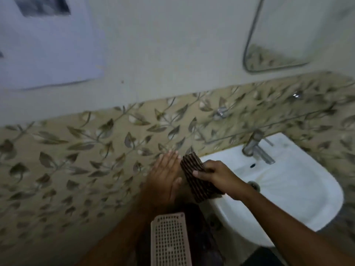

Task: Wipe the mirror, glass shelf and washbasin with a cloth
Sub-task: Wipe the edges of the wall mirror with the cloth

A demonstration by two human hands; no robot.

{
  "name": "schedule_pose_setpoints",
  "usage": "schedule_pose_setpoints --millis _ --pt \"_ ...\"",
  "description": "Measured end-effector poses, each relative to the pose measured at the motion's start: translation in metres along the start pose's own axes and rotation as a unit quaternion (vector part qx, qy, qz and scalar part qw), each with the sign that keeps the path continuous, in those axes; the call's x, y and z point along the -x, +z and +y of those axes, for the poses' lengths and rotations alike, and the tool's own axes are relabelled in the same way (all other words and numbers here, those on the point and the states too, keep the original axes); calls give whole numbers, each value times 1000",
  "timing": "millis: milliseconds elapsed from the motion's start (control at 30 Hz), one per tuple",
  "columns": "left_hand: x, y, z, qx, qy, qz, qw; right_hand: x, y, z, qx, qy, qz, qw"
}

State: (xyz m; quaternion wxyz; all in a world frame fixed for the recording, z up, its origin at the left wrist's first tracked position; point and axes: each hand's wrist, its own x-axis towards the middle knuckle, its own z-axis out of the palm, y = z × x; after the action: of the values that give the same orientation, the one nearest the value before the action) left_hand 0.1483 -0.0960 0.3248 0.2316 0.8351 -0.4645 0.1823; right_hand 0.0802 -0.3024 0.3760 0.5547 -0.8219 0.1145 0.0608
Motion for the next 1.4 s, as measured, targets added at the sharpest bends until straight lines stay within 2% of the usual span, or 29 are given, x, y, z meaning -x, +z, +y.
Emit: schedule_pose_setpoints --millis 133,233,333,400,467,533,600,667,733,833,933,1033,1167,1267,1400 --pt "-84 -59 21 -46 141 56 987 33 -70 -67 -30 -17 12 999" --pt "-157 -110 44 -70 211 129 966 59 -124 -130 -44 -102 97 989" --pt "-218 -140 70 -101 235 180 950 65 -165 -166 -72 -176 273 943" --pt "-250 -149 83 -115 250 193 942 56 -182 -167 -130 -174 361 907" --pt "-279 -155 91 -132 260 196 936 43 -194 -160 -246 -148 400 870" --pt "-305 -158 94 -162 266 185 932 31 -199 -150 -347 -110 405 838" --pt "-328 -159 95 -186 277 162 928 14 -204 -140 -367 -102 436 815" --pt "-350 -152 93 -195 280 135 930 -7 -211 -135 -312 -149 503 792" --pt "-373 -147 91 -206 284 114 930 -32 -215 -135 -206 -191 580 764" --pt "-407 -150 90 -203 285 156 924 -66 -216 -146 -74 -254 658 705" --pt "-437 -159 94 -194 272 227 915 -99 -213 -153 25 -345 664 663" --pt "-454 -154 89 -167 255 276 912 -126 -195 -153 83 -396 632 662" --pt "-457 -138 71 -187 270 263 907 -156 -174 -143 243 -393 602 651" --pt "-457 -137 66 -178 272 248 913 -169 -181 -139 244 -386 611 647" --pt "-457 -136 67 -163 274 259 912 -181 -219 -134 157 -355 669 634"
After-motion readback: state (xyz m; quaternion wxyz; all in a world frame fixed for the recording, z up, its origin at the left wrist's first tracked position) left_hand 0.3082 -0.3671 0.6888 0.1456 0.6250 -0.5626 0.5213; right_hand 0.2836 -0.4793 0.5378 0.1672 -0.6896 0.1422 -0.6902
